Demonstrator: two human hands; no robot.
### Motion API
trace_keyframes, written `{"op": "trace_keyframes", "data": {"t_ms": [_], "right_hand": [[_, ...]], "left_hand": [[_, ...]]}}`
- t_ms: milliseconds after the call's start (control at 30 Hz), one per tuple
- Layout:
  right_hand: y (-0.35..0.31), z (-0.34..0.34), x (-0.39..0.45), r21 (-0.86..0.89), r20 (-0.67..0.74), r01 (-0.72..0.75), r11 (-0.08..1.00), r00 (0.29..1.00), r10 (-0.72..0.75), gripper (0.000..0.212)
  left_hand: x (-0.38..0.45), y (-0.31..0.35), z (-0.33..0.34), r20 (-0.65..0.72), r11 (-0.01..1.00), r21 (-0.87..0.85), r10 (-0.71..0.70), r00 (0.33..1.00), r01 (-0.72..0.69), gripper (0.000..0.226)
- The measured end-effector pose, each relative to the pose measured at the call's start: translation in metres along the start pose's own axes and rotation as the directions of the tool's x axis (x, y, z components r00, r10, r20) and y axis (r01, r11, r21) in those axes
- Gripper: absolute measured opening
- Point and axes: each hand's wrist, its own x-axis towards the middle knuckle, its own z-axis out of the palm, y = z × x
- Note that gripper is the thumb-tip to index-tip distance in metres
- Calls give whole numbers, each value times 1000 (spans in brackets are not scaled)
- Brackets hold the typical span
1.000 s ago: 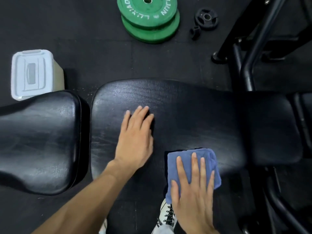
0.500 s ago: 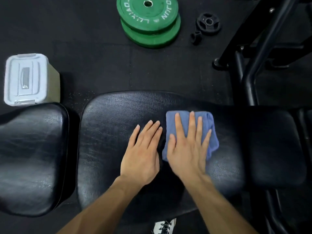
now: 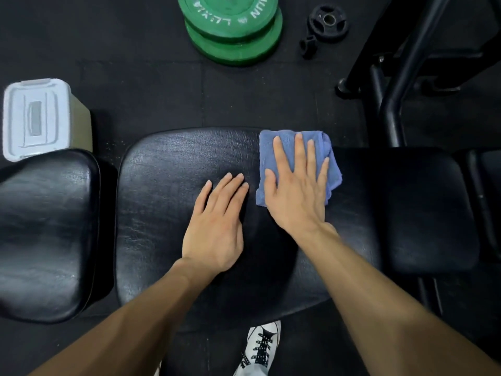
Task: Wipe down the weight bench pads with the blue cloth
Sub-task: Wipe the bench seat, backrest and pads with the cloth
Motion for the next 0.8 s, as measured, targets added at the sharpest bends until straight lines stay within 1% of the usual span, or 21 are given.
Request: {"op": "trace_keyframes", "data": {"t_ms": [133,333,400,500,600,700,800], "right_hand": [[14,-1,-59,16,24,-6,1000,1000,5,68],[44,6,-197,-4,33,-50,999,998,50,68],[52,10,-221,-17,30,-45,999,999,45,67],[55,11,-218,-47,65,-32,998,997,35,66],[52,6,-194,-75,90,-42,996,995,49,66],[50,1,-150,-56,71,-73,996,995,77,66],[54,-3,-84,-55,45,-91,994,995,93,67]], "left_hand": [[-1,1,0,-5,1000,6,4,1000,-4,66],[-1,2,1,-19,1000,14,3,1000,-3,66],[-2,3,1,-28,1000,8,3,1000,-3,67],[-1,3,1,-36,1000,8,4,999,-4,67],[-1,3,2,-34,1000,10,0,999,1,66],[-1,3,3,-30,1000,14,3,1000,-3,67],[0,5,3,-35,1000,12,5,999,-4,66]]}}
